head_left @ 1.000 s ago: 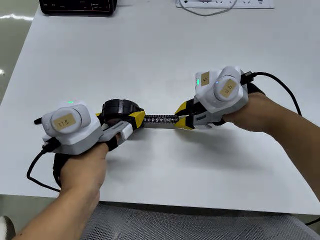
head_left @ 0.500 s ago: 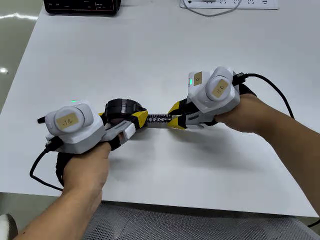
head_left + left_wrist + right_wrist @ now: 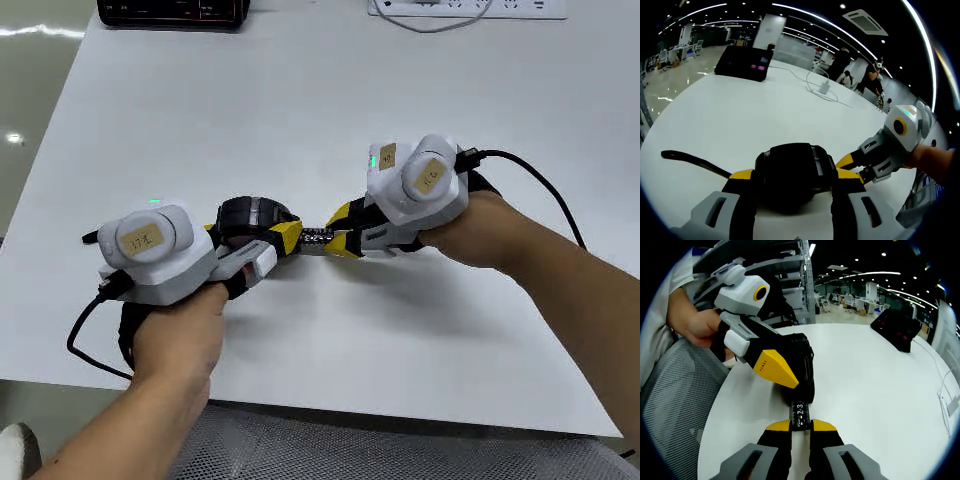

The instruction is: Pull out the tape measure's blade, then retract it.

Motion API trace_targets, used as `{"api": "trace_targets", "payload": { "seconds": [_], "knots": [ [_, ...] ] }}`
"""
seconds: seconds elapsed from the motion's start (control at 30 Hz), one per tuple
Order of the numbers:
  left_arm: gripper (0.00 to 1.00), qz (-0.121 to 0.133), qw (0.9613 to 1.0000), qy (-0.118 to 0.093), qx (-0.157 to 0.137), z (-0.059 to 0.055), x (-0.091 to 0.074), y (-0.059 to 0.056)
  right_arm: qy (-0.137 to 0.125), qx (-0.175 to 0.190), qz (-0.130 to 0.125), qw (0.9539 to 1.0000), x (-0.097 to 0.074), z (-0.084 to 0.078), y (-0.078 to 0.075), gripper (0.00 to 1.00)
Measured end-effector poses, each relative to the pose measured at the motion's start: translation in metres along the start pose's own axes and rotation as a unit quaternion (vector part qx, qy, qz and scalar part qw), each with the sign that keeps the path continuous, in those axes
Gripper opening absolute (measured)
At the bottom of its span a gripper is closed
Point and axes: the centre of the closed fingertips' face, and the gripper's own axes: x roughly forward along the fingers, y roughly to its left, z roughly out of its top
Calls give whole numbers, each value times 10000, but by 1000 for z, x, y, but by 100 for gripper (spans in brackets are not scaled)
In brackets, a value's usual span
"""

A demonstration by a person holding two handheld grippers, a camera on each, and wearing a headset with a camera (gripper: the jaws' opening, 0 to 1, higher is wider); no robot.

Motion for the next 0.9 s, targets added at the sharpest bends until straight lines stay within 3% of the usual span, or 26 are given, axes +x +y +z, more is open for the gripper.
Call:
{"api": "trace_targets", "payload": {
  "seconds": [0.9],
  "knots": [
    [56, 27, 10000, -8, 26, 0, 1, 0, -110, -30, -26, 9999, 15, 9, -3, 9]
  ]
}}
